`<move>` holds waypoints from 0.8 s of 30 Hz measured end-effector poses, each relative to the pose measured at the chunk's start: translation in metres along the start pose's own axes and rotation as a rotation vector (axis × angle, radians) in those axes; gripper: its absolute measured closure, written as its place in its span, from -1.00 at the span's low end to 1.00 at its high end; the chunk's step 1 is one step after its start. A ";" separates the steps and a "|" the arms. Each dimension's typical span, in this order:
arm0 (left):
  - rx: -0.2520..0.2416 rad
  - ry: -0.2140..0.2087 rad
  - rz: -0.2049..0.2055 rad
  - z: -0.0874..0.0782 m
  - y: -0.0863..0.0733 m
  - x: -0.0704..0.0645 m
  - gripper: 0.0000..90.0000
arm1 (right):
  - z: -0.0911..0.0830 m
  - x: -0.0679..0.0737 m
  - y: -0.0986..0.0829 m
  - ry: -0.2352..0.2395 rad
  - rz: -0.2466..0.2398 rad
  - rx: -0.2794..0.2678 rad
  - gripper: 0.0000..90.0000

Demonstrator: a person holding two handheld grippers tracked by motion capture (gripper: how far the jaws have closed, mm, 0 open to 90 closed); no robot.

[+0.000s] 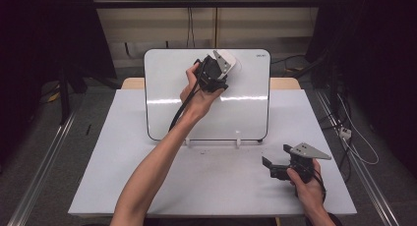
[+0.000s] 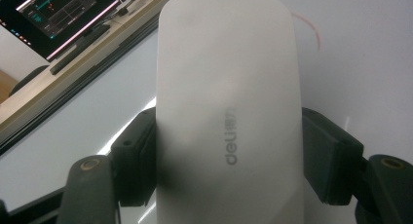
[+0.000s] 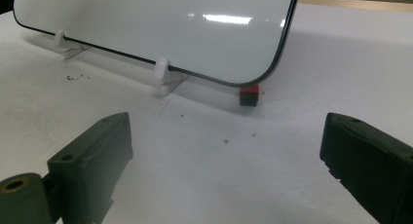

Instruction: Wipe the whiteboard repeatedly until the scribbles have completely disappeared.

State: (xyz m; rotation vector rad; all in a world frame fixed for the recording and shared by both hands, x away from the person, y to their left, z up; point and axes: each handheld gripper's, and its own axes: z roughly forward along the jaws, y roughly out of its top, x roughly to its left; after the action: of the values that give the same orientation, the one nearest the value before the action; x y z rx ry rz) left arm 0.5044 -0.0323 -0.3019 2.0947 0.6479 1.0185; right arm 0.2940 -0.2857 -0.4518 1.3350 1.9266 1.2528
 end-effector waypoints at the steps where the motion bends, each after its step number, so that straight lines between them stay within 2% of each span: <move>1: -0.001 0.001 0.004 0.000 0.000 0.000 -0.31 | 0.000 0.000 0.000 0.000 0.000 0.000 -0.88; 10: -0.007 0.014 -0.004 0.004 0.008 -0.003 -0.31 | 0.000 0.000 0.000 0.000 0.005 -0.001 -0.88; 17: 0.002 0.026 0.025 0.006 0.014 -0.007 -0.31 | 0.000 0.000 0.000 0.004 0.007 -0.003 -0.88; 20: 0.004 0.024 0.020 0.008 0.015 -0.008 -0.31 | 0.001 -0.001 0.000 0.005 0.011 -0.002 -0.88; 24: 0.001 0.013 0.051 0.008 0.015 -0.011 -0.31 | 0.001 0.000 0.000 0.004 0.009 -0.001 -0.88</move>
State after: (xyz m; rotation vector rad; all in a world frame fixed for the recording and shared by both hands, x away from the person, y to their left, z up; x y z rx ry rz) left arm 0.5065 -0.0522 -0.2987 2.1163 0.6041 1.0608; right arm 0.2949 -0.2856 -0.4524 1.3430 1.9239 1.2618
